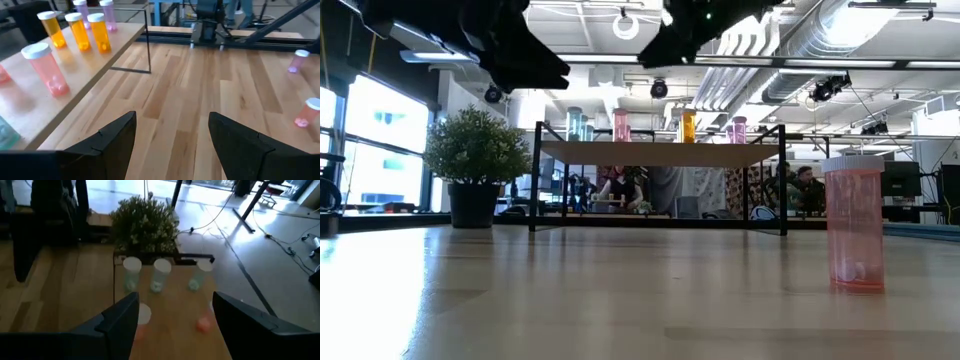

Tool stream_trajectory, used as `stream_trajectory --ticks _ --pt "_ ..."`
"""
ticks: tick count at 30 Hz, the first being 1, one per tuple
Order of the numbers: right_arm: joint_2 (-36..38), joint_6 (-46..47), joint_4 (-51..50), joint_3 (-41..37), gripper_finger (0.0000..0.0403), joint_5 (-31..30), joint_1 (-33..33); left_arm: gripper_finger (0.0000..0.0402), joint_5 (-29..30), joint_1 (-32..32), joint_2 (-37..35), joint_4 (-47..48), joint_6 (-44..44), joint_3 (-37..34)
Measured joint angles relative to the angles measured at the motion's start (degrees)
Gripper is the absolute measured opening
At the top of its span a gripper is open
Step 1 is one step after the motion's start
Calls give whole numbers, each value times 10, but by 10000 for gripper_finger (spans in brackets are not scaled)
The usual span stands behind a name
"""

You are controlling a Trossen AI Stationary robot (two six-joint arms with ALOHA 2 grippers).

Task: Pick and place medicine bottles onto shelf by color
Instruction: Put the top pink pill bottle on the shelf aligned with the other pink pill bottle

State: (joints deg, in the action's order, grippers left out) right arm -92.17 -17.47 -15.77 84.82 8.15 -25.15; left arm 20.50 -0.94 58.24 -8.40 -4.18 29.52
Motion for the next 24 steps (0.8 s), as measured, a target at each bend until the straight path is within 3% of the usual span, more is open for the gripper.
stream_trajectory --ticks 14,24 --pt "-77 -5 1 -1 245 57 0 239 -161 -103 -12 -17 3 -29" --pt "-99 25 17 -2 245 73 6 239 -186 -142 -12 -21 18 -29"
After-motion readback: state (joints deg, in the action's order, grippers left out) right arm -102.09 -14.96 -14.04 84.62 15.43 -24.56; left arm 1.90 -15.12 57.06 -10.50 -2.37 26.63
